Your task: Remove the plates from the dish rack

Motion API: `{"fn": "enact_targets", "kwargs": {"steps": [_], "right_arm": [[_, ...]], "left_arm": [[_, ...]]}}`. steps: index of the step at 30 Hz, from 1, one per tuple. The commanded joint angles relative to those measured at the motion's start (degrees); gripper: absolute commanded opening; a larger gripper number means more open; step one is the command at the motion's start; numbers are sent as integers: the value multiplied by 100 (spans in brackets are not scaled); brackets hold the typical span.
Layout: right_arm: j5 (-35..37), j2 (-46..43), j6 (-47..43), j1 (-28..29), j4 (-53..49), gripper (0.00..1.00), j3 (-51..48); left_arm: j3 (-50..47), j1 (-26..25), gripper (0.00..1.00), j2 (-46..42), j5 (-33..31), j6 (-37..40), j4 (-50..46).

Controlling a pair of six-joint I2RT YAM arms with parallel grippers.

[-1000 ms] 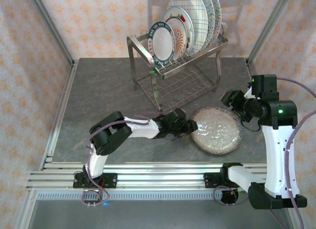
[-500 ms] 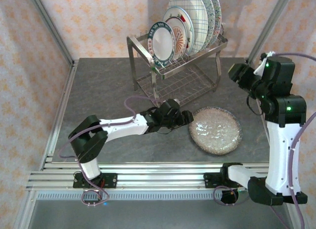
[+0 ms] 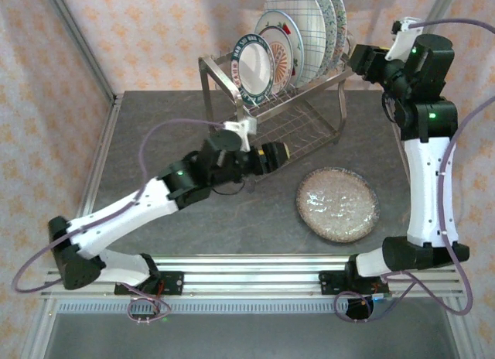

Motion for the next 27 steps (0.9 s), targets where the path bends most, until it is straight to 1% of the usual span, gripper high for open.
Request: {"fn": "enact_targets", "kwargs": {"steps": [1,4,7,10,13,15,17,21,27], "right_arm": [[-856,121,-1128,21,666,57,173],[-1188,287,-1652,14,676,57,184],[-1434,525,-2036,0,471,57,352],[-1471,736,-2143,-18,404,56,531],[-1501,885,-2167,-83,400,55,691],[-1526,969,-2170,-150,349,52,803],[-1597,1024,-2105,-229,366,50,846],[-1788,1122,-1932,-344,494,44,878],[-2073,1426,-1741,-352,433,37,1172]], "left_arm": [[600,0,73,-398,-469,1015,-132],[1069,52,74,-500,-540,1481,-15],[1426,51,74,-573,-726,2036,181],[1482,58,75,-712,-956,2507,647],[1314,52,79,-865,-1236,2860,1250],[1279,51,80,-895,-1334,3016,1435],[1352,51,81,-857,-1344,3100,1428],[1502,51,81,-741,-1176,3092,1402],[1553,59,81,-667,-1104,3119,1373]]}}
